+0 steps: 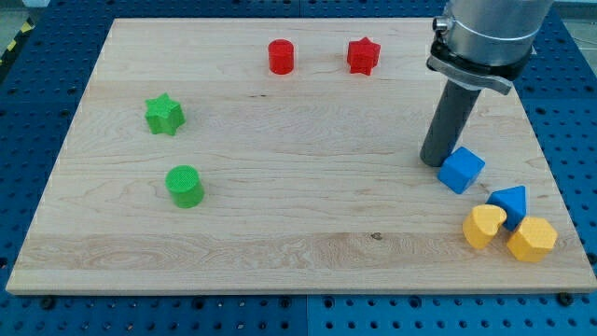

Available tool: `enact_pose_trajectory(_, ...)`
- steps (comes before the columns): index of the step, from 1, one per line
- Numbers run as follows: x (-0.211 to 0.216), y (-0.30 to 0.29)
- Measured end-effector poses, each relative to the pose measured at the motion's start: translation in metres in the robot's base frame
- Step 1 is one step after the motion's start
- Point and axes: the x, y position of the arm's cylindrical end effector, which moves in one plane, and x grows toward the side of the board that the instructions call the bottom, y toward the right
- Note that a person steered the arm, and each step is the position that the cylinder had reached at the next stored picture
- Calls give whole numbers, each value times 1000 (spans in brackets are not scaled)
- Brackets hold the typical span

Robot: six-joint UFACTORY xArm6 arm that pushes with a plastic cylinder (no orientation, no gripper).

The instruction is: Push the red star slightly towards the right of the board

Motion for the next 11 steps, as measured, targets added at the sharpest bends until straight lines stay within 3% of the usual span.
enact_pose_trajectory(4, 29, 2)
enact_pose_trajectory(6, -11, 3)
enact_pose_trajectory(7, -9, 52)
enact_pose_trajectory(9, 27, 48)
enact_pose_trajectory(11, 26, 47)
